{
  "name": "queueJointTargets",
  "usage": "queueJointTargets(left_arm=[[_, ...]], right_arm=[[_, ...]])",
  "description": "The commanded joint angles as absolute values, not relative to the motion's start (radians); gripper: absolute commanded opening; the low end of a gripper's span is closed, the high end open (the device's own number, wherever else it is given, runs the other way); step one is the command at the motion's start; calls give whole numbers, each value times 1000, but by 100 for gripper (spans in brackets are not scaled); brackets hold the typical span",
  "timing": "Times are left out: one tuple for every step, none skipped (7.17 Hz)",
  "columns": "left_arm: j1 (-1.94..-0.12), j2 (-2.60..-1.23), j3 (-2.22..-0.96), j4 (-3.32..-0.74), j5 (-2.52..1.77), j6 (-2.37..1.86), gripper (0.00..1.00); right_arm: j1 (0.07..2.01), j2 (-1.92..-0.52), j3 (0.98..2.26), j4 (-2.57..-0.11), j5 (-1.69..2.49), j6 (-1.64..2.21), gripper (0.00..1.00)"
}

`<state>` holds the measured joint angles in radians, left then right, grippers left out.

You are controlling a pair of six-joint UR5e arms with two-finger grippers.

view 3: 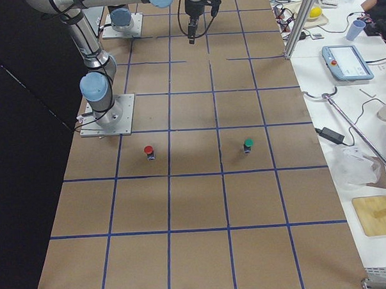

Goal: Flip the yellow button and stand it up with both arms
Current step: 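Lower the left gripper over the yellow button lying on its side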

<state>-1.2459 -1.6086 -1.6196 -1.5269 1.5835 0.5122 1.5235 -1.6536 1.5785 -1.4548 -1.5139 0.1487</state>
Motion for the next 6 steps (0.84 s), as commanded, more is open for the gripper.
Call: queueJointTargets(left_arm=[[-1137, -1685, -1721, -1295, 1583, 772, 99], [-1093, -1712, -1770, -1219, 1582, 832, 99], [-1079, -1732, -1810, -1144, 1582, 904, 99], [-1059, -1771, -1837, -1056, 1583, 989, 98], [-993, -1819, -1856, -1022, 1571, 997, 98], [-962, -1842, -1858, -1020, 1572, 997, 98]], right_arm=[[1523, -1654, 1578, -1459, -1514, 149, 100], [1523, -1654, 1578, -1459, -1514, 149, 100], [1523, -1654, 1578, -1466, -1506, 149, 100], [1523, -1654, 1578, -1465, -1506, 161, 100], [1523, -1654, 1578, -1462, -1505, 161, 100], [1523, -1654, 1578, -1466, -1505, 161, 100]])
